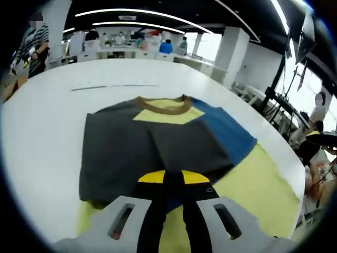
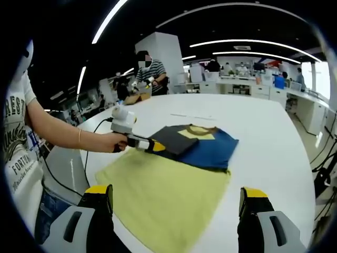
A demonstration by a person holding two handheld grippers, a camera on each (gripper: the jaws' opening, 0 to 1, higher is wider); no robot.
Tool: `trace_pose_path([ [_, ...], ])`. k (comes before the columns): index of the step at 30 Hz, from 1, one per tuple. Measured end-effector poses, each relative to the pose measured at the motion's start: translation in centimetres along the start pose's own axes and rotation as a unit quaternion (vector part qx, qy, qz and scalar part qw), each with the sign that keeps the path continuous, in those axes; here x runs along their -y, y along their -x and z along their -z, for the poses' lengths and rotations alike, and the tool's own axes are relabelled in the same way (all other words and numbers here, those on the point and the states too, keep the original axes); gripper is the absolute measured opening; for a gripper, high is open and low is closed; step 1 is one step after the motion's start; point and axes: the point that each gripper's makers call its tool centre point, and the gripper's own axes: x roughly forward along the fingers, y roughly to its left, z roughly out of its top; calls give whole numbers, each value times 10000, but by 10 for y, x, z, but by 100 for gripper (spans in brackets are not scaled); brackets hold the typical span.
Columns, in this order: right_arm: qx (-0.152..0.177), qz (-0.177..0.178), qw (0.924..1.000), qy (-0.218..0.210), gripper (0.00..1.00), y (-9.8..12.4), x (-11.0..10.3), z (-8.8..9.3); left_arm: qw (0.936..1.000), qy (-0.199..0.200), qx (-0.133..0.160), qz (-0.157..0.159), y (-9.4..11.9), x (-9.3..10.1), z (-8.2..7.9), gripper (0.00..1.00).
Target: Fold the garment on the visible template until the final outline fits inside the template.
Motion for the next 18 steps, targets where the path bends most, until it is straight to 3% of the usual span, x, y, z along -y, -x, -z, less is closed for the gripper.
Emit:
trace_pose_path([
  [10, 101, -17, 9999, -96, 99, -1, 1, -4, 9997, -137, 81, 199, 4, 12, -11, 1],
  [18, 90, -17, 9999, -82, 99, -2, 1, -4, 9961, 36, 469, 747, 6, 52, -39, 1],
])
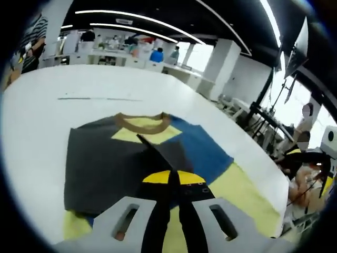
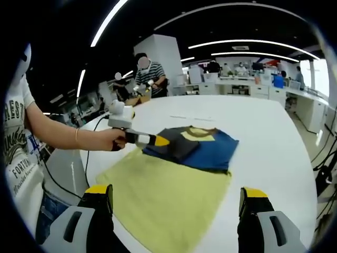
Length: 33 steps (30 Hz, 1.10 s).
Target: Fold the garment on the visible template until the final outline fits inside the template.
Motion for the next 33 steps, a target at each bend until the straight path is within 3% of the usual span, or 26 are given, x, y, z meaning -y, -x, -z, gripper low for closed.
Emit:
trace_pose_path([
  [7, -7, 24, 10000, -8, 99, 3, 0, 3, 9990, -90, 91, 439, -10, 38, -11, 1],
  [14, -11, 54, 10000, -34, 99, 5, 1, 5, 9971, -76, -56, 750, -22, 67, -6, 1],
  [17, -6, 62, 10000, -46, 99, 5, 1, 6, 9954, -270, -138, 914, -28, 82, -2, 1],
  [24, -14, 50, 10000, -39, 99, 4, 0, 7, 9930, -479, -305, 1039, -40, 100, 7, 1],
  [33, -18, 70, 10000, -47, 99, 4, 1, 8, 9911, -389, -521, 1164, -55, 117, 16, 1],
])
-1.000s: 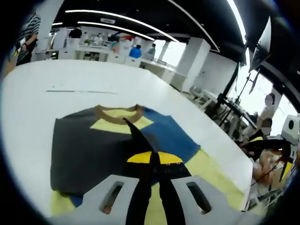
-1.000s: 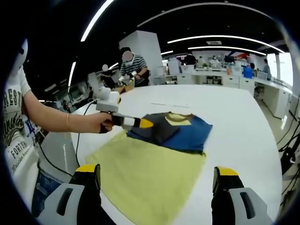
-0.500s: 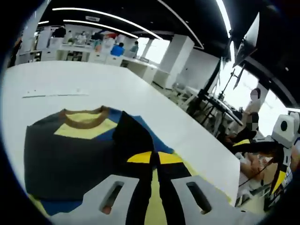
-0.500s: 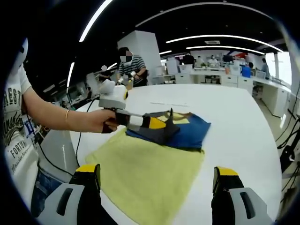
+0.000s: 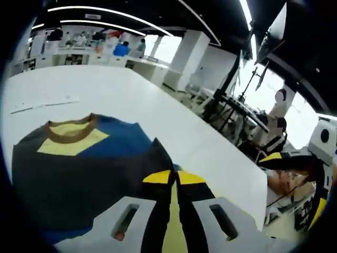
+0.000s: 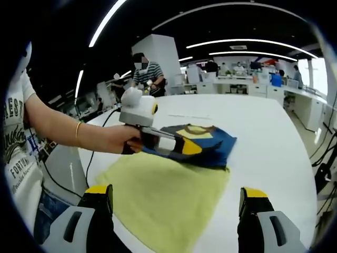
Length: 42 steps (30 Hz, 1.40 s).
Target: Fold the garment on the visible template until the final outline fits inside the template.
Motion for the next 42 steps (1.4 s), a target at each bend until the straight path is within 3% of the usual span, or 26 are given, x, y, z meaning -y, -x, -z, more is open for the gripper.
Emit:
trace_pose_path([
  [4, 4, -36, 10000, 16, 99, -1, -2, -1, 9998, -123, -64, 116, -3, 9, 4, 2],
  [7, 1, -77, 10000, 39, 99, -2, -4, -1, 9995, -273, -30, 146, -2, 13, 4, 18],
  [11, -38, -118, 9999, 81, 99, -2, -4, 0, 9986, -420, 73, 307, 4, 17, 0, 28],
  [15, -86, -169, 9997, 145, 99, -2, -5, 0, 9957, -837, 186, 359, 13, 18, -7, 42],
  [26, -298, -424, 9981, 336, 99, -2, -12, 3, 9900, -1259, 372, 510, 44, 13, -12, 69],
  [30, -374, -474, 9973, 426, 99, -3, -12, 4, 9905, -1150, 455, 601, 59, 8, -11, 77],
  [34, -423, -530, 9966, 478, 99, -5, -14, 4, 9895, -1329, 391, 410, 72, -3, -9, 79],
  [37, -514, -597, 9954, 552, 99, -5, -15, 8, 9907, -1236, 418, 399, 82, -8, -8, 83],
  [42, -661, -673, 9934, 649, 99, -5, -18, 14, 9903, -1301, 356, 345, 104, -14, 4, 88],
])
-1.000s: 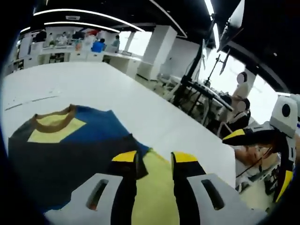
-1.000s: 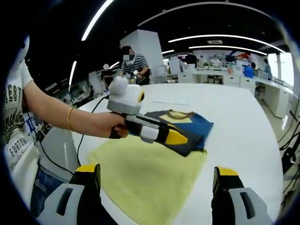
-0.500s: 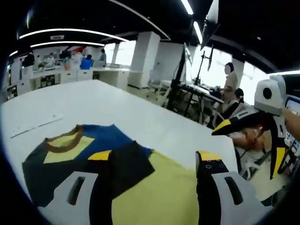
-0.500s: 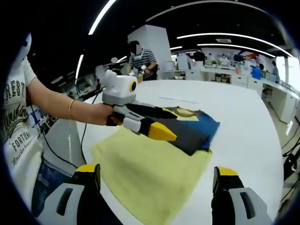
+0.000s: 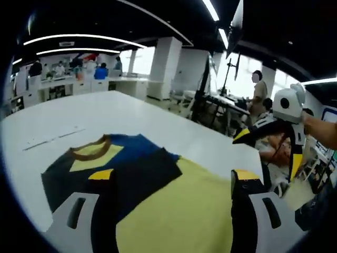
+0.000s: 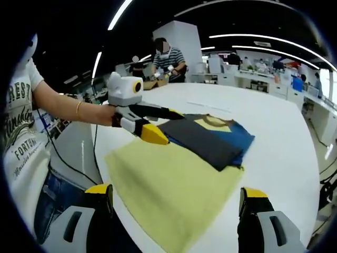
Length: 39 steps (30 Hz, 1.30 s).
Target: Fold the garment on the visible template until the final outline fits inside the template.
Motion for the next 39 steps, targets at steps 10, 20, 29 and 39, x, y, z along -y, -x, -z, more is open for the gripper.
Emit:
trace_pose_path([
  [10, -316, -145, 9990, 267, 99, -2, -6, 12, 9992, -262, -305, 92, 44, 8, 28, 91],
  [20, -725, -341, 9955, 514, 99, -6, -14, 29, 9981, -354, -497, 31, 86, 15, 50, 87],
  [29, -1080, -466, 9891, 880, 94, -9, -19, 40, 9910, -822, -1055, 115, 117, 26, 86, 79],
  [39, -1725, -652, 9732, 1374, 76, -7, -25, 63, 9809, -1233, -1494, 174, 150, 27, 115, 68],
])
